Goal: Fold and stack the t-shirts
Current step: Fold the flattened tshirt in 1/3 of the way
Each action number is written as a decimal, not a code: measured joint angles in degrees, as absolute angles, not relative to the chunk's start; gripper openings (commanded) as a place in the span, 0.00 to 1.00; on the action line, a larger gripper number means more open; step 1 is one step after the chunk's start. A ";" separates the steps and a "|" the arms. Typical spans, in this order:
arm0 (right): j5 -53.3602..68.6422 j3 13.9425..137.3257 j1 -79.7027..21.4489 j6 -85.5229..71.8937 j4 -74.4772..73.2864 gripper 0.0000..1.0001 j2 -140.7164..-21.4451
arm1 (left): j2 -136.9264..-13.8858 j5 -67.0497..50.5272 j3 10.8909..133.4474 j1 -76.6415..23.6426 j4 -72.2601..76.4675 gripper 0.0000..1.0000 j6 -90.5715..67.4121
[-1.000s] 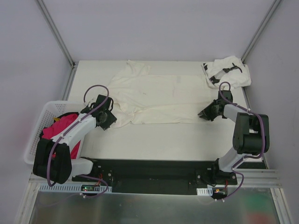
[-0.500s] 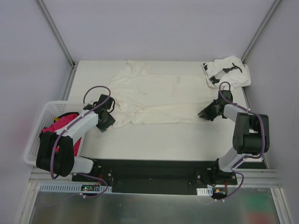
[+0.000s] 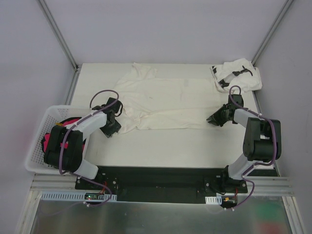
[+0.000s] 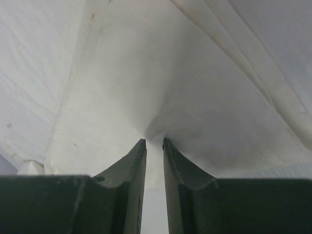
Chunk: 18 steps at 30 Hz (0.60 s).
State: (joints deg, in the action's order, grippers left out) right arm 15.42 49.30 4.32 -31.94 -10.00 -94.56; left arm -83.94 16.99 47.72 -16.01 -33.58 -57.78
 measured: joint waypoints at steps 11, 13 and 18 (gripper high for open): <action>15.51 49.50 5.39 -31.94 -10.33 0.23 -94.56 | -88.03 16.97 50.35 -16.01 -33.80 0.36 -57.69; 15.51 49.71 5.67 -31.94 -10.35 0.23 -94.56 | -88.97 16.97 50.92 -16.01 -33.80 0.34 -57.65; 15.51 50.46 6.15 -31.94 -10.52 0.23 -95.04 | -90.74 16.71 51.94 -16.01 -33.85 0.28 -57.43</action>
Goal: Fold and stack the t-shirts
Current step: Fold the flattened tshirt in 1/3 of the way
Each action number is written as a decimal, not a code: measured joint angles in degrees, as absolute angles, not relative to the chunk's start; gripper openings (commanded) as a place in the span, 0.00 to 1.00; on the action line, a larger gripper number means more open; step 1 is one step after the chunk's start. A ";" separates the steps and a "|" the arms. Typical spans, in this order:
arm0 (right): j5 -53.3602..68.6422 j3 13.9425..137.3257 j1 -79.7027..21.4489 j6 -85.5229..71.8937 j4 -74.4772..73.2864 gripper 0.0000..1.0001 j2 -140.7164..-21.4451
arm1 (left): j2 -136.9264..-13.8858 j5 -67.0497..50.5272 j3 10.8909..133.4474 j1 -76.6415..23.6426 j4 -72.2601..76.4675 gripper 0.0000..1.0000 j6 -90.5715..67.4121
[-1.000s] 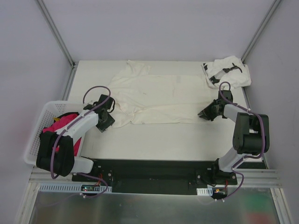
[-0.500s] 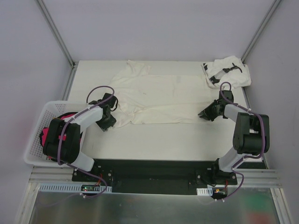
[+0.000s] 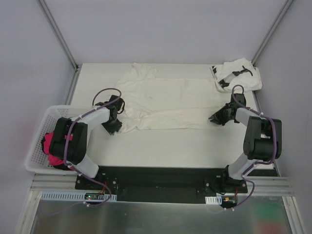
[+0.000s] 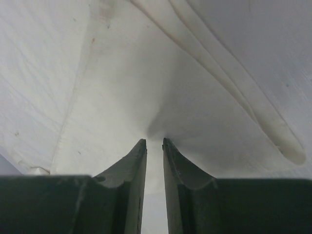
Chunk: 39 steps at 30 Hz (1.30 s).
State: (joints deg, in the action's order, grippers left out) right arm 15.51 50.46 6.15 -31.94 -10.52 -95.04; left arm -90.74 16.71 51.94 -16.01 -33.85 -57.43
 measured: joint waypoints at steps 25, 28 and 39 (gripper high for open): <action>15.46 51.20 6.28 -31.97 -11.20 0.22 -96.62 | -90.98 16.80 55.70 -13.74 -36.64 0.04 -54.61; 15.25 51.20 6.28 -32.05 -11.40 0.22 -96.62 | -90.52 17.08 56.93 -13.02 -37.71 0.04 -54.11; 15.25 50.06 8.40 -32.40 -13.37 0.22 -95.26 | -87.07 18.35 58.74 -10.74 -41.50 0.05 -51.70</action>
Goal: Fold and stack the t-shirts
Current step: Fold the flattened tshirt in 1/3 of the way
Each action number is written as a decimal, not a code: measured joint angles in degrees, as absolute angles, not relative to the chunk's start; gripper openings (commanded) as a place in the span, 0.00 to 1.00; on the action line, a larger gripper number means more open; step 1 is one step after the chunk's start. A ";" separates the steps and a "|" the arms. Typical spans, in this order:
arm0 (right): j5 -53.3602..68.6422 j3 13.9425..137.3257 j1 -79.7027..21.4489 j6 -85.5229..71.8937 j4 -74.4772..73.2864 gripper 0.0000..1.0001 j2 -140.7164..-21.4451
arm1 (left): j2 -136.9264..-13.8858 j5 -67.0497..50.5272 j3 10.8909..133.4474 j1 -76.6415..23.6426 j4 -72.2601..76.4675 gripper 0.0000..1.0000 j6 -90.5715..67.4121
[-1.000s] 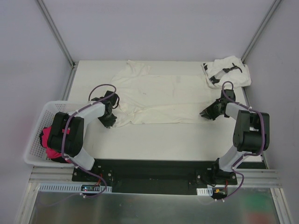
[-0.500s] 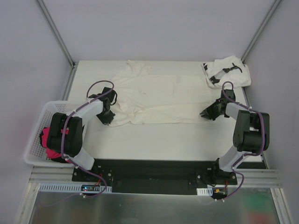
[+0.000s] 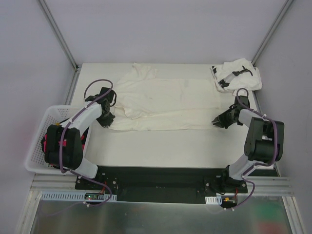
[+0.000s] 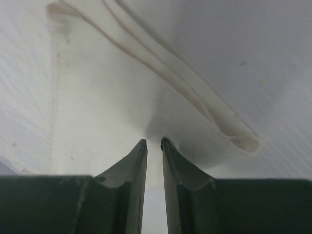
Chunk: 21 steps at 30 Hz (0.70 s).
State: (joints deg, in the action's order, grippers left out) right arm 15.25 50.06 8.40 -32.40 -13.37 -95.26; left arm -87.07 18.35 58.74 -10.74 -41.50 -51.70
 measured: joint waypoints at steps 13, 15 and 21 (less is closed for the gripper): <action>12.40 46.52 12.69 -30.85 -18.06 0.22 -90.15 | -84.29 18.96 58.72 -9.63 -43.55 0.05 -50.13; 12.43 46.33 12.82 -30.81 -18.20 0.22 -90.02 | -84.29 18.92 58.65 -9.65 -43.55 0.06 -50.04; 12.45 46.30 12.91 -30.76 -18.31 0.22 -89.89 | -84.05 18.15 57.19 -9.65 -43.40 0.15 -49.93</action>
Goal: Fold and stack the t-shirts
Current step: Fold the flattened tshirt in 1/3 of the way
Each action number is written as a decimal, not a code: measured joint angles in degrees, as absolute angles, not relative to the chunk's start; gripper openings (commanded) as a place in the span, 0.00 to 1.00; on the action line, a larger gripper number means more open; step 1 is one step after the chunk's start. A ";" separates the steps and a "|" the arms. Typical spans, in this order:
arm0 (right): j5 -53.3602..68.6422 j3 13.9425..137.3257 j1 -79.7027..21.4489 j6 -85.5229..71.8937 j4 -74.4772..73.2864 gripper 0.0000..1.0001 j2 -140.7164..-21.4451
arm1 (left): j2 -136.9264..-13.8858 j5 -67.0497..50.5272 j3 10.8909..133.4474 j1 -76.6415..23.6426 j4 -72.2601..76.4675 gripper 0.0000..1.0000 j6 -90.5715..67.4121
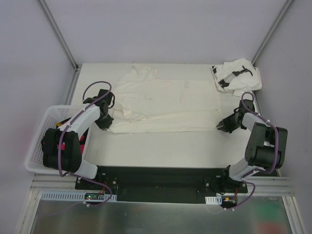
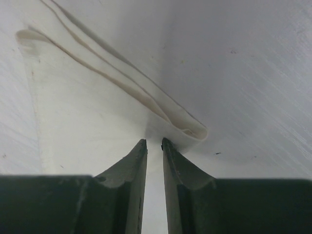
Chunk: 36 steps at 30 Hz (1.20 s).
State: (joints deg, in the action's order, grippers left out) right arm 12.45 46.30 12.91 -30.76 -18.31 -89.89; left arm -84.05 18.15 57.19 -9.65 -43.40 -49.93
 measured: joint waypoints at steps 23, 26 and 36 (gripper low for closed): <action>12.21 47.13 11.64 -32.99 -14.87 0.25 -84.75 | -77.34 14.76 62.17 -9.63 -45.19 0.36 -47.99; 12.05 49.60 7.25 -33.56 -13.67 0.25 -85.95 | -77.14 12.97 65.08 -9.63 -41.06 0.36 -46.85; 15.22 75.94 -17.80 -31.18 -12.73 0.29 -107.02 | -84.07 6.90 67.68 -11.68 -28.53 0.35 -45.10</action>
State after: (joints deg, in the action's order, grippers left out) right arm 15.22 75.94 -17.80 -31.18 -12.73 -107.02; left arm -84.07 6.90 67.68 -11.68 -28.53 -45.10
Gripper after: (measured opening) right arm 0.279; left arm 0.352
